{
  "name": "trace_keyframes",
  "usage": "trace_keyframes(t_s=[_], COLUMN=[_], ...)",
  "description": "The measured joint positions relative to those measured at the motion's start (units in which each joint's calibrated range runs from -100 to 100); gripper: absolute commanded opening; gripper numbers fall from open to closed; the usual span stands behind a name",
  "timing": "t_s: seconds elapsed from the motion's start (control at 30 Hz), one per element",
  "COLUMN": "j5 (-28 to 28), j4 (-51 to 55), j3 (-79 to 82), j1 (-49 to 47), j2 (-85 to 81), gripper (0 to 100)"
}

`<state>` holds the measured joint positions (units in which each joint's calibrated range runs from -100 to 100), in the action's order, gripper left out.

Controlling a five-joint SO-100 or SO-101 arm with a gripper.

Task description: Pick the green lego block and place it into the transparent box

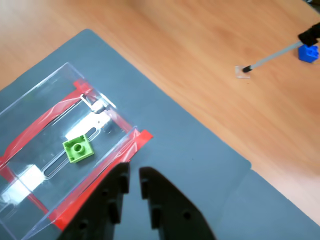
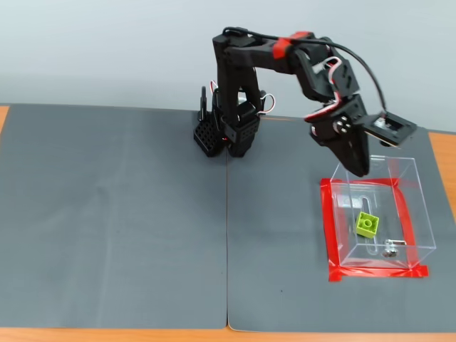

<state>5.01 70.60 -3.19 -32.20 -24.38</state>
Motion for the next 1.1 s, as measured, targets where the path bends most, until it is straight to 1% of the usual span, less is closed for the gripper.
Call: trace_keyframes(t_s=[0.23,0.37,0.47,0.57,0.67,1.1], j5=[0.0,0.0,0.0,-0.1,-0.2,0.0], j4=[0.0,0.0,0.0,0.0,0.0,0.0], j3=[0.0,0.0,2.7,8.4,15.4,44.5], j1=[7.1,13.1,16.7,20.5,22.0,24.1], j2=[-3.7,-6.0,-9.3,-14.0,-19.9,-46.5], gripper=[2,2,2,2,2,2])
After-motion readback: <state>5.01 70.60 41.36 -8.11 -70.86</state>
